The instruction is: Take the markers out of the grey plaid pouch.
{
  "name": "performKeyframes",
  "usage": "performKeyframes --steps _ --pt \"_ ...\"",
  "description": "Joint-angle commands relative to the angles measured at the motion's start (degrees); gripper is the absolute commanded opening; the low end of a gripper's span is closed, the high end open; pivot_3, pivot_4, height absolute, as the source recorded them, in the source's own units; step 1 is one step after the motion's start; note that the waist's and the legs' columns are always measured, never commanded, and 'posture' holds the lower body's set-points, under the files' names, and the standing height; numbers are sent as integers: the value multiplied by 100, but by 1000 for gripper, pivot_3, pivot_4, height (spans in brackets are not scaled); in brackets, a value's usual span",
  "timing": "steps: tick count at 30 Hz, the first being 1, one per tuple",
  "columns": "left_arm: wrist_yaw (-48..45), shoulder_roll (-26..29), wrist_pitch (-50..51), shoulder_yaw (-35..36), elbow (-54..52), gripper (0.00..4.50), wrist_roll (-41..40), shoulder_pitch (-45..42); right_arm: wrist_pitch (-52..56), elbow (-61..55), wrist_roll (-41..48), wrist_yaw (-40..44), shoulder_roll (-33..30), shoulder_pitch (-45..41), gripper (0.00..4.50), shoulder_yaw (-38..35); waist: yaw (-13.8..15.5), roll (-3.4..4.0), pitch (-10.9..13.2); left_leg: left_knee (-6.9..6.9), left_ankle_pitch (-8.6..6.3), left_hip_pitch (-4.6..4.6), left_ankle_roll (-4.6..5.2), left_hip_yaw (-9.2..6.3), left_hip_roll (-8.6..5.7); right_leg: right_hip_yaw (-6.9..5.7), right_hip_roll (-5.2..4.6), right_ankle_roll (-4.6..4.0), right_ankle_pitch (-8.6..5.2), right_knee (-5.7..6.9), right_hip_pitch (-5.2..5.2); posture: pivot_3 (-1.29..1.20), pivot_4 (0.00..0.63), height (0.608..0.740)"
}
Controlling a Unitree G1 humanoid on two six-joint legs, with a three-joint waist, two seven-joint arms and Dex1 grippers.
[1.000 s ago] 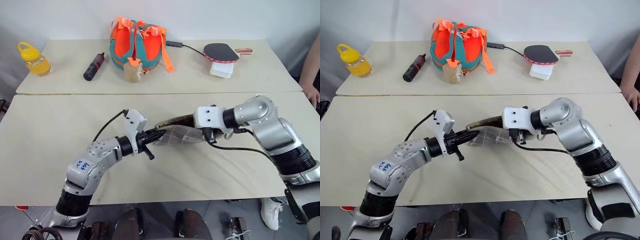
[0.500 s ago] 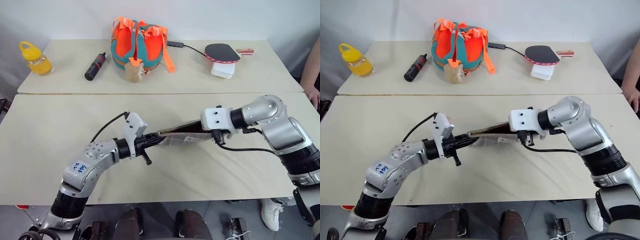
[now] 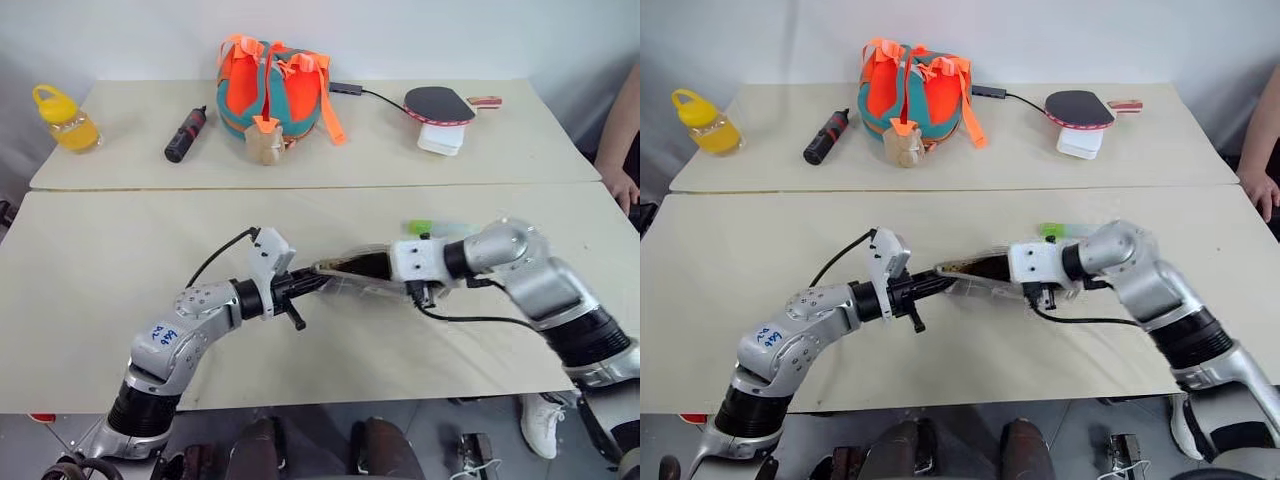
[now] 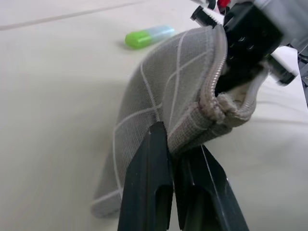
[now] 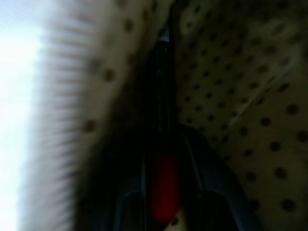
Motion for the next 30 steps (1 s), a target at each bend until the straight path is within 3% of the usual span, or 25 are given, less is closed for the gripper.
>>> performKeyframes --steps 1,2,9,16,22,25,28,30 --pt "77 6 2 236 -84 0 23 -2 -52 280 -159 46 -61 -247 554 -130 4 0 0 2 0 0 0 0 0 1 0 0 0 0 1 0 150 740" --pt "79 6 3 238 -87 0 24 0 -33 307 -144 101 -81 -263 554 -136 12 0 0 4 0 0 1 0 0 1 0 0 0 0 2 0 150 740" --pt "78 -15 43 241 -103 0 21 14 -45 152 -256 416 -374 -150 2626 -115 41 0 0 -5 -1 -2 2 -4 -1 -4 -1 0 0 -6 3 0 150 740" --pt "88 -75 90 315 -77 0 -19 -51 -70 -26 -62 454 -450 -475 2626 -432 41 0 0 -5 -1 -2 2 -4 -2 -4 -1 0 0 -7 3 0 150 740" --pt "58 -75 75 350 -51 0 -26 -47 246 -308 979 695 -133 -726 2626 -914 35 0 0 -6 -1 -2 2 -4 -1 -4 -1 0 0 -7 2 0 150 740" --pt "91 -147 69 390 -45 0 -48 -83 214 -298 671 679 -237 -667 2019 -708 40 0 0 -6 -1 -2 2 -4 -3 -4 -2 0 0 -8 3 0 150 740" --pt "104 -168 95 378 -88 0 -48 -73 18 -175 333 497 -207 -568 1041 -583 39 0 0 -6 -1 -3 3 -4 -2 -5 -2 0 0 -9 2 0 150 740" --pt "113 -179 118 385 -121 0 -62 -56 -72 -121 225 397 -130 -561 1041 -570 31 0 0 -7 -1 -3 2 -3 -2 -4 -1 0 0 -8 1 0 150 740"
